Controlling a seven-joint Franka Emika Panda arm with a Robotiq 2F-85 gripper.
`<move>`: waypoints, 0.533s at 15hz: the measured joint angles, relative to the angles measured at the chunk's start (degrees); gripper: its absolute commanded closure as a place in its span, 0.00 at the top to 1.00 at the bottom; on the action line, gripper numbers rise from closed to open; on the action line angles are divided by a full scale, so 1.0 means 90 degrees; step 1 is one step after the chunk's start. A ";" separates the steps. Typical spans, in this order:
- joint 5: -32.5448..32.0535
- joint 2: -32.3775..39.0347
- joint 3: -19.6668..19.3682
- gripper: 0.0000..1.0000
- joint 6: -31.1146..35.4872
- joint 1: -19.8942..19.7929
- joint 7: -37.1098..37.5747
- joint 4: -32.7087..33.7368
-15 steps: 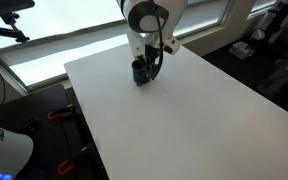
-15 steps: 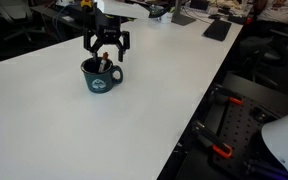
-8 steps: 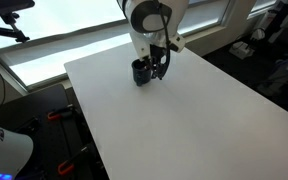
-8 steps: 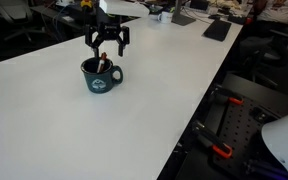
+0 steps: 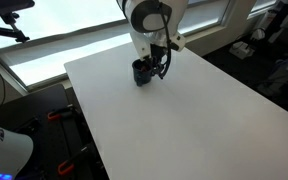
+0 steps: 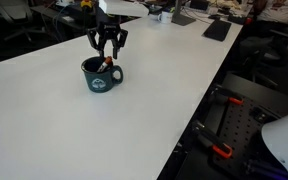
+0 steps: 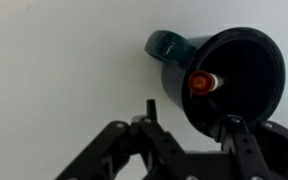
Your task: Move the marker to the table
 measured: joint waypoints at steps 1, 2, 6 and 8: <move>0.0000 0.0000 0.0002 0.61 0.0000 0.0003 0.0000 0.0004; 0.0000 0.0000 0.0002 0.60 0.0000 0.0005 0.0000 0.0007; 0.0000 0.0000 0.0002 0.82 0.0000 0.0005 0.0000 0.0007; 0.0000 -0.0001 0.0003 0.98 0.0000 0.0006 0.0000 0.0007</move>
